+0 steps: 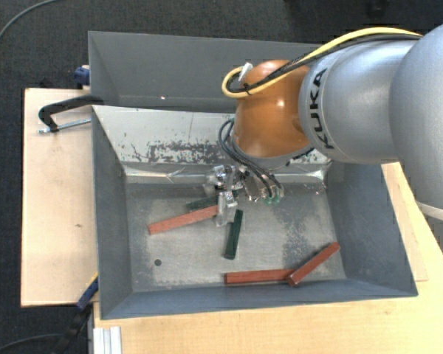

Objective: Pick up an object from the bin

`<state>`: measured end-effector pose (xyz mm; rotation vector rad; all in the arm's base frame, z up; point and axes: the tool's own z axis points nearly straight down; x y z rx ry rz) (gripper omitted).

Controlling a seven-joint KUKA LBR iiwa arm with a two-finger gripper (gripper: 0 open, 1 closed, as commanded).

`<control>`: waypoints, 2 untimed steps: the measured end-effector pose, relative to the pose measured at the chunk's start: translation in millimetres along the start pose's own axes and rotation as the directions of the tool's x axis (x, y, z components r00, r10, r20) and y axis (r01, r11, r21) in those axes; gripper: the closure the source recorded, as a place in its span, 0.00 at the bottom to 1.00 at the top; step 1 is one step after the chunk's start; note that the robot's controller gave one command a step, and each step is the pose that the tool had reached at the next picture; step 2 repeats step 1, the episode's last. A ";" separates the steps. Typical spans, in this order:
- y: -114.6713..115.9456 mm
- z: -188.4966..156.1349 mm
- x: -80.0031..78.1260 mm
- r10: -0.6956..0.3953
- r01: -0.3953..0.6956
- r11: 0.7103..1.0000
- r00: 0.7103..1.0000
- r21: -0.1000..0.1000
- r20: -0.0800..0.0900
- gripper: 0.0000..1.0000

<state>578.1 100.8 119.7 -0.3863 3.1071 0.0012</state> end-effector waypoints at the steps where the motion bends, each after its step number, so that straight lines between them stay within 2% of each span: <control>1: -2.1 -113.5 5.1 -0.020 0.020 1.000 1.000 0.000 0.005 1.00; 2: -2.1 -113.5 5.1 -0.020 0.020 1.000 1.000 0.000 0.005 1.00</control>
Offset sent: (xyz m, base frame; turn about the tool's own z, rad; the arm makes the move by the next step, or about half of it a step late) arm -0.0083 -0.0047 0.1072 -0.0211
